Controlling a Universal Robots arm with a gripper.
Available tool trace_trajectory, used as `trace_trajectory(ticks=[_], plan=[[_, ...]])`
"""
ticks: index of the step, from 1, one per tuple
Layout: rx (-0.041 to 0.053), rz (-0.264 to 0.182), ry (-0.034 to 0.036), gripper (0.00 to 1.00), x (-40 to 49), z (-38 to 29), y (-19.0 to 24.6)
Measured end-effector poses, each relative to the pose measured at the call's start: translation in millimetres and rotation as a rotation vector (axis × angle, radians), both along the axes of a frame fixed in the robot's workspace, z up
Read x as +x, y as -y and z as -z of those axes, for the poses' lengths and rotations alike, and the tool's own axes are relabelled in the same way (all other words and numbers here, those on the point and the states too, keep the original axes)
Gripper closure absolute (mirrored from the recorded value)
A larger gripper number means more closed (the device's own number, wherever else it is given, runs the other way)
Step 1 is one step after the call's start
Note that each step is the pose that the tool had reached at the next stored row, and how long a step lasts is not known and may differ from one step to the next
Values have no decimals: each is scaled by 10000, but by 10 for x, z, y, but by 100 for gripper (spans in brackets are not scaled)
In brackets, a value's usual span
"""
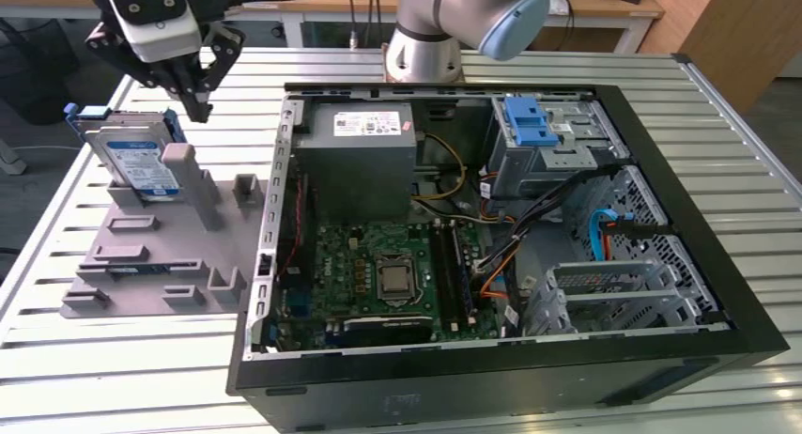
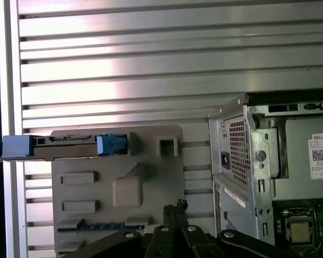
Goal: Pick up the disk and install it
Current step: 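Reach for the disk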
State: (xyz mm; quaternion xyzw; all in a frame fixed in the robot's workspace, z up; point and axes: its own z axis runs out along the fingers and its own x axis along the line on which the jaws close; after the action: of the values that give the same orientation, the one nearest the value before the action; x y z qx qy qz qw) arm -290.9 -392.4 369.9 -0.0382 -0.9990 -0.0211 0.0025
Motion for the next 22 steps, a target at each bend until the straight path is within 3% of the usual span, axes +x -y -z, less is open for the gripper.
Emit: trace_trajectory(ticks=[6,11,22], plan=[[-3,-2,0,89,-225,11,-106],[-90,0,-3,89,-438,42,-229],[-237,-1,-1,89,-939,135,-392]])
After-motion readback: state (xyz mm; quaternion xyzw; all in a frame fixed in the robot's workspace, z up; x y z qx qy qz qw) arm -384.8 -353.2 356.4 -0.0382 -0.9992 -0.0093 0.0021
